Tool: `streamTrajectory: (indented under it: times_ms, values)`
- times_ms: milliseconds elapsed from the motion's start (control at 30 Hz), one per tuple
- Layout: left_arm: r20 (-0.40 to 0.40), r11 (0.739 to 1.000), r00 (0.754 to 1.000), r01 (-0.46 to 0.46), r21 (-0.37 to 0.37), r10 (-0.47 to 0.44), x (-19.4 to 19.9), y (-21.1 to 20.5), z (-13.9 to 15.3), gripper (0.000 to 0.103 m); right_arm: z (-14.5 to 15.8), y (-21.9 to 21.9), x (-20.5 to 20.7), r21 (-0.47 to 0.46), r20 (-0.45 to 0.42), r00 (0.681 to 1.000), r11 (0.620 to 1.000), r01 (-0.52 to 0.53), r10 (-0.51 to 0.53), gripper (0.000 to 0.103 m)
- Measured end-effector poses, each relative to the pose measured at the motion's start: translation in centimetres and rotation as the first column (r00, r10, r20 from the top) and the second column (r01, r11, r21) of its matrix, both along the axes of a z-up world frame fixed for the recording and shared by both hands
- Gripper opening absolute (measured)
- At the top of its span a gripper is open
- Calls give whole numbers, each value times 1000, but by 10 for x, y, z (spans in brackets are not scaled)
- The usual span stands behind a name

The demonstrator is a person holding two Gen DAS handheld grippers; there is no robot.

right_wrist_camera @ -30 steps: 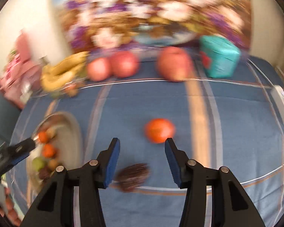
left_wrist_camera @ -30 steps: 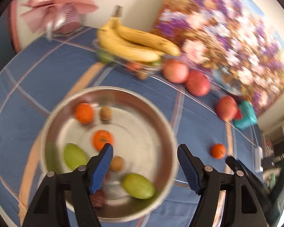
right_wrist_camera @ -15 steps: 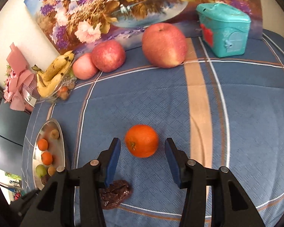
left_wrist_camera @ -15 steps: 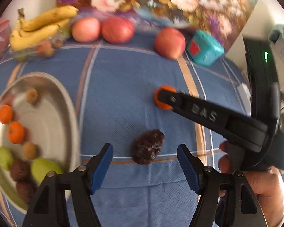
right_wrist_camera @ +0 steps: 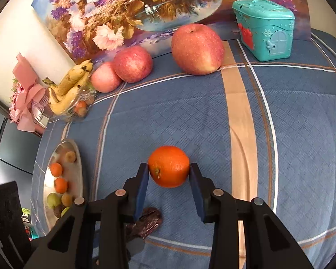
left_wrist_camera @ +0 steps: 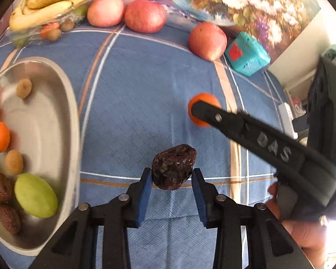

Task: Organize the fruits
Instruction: 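Carry the date in the left tool and the orange in the right tool over the bowl, then open the left tool to drop the date while the right tool drops the orange into the bowl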

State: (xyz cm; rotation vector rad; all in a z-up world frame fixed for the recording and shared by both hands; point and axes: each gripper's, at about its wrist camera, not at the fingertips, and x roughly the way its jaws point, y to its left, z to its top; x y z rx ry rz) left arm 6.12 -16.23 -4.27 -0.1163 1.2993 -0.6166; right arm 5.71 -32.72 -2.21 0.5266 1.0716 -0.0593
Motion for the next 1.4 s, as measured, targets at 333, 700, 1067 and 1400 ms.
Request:
streamTrajectory:
  times_ms: [333,700,1067,1400]
  values:
    - [29,966,970,-239,-98,243,24,84,31,38,40,39,-10,-1,60,998,1000,-20,20,38]
    - [73,868,865,-496,-22,496,33,187,23,38,38,127,-2,-23,37,985,986,-166,167,38]
    - [99,869,867,-493,38,488,17,190,18,59,26,166,-6,-66,-3,971,969,-239,239,39]
    - [172,850,858,-507,142,483,-11,220,10,84,37,175,-30,-134,4,970,961,-242,244,65]
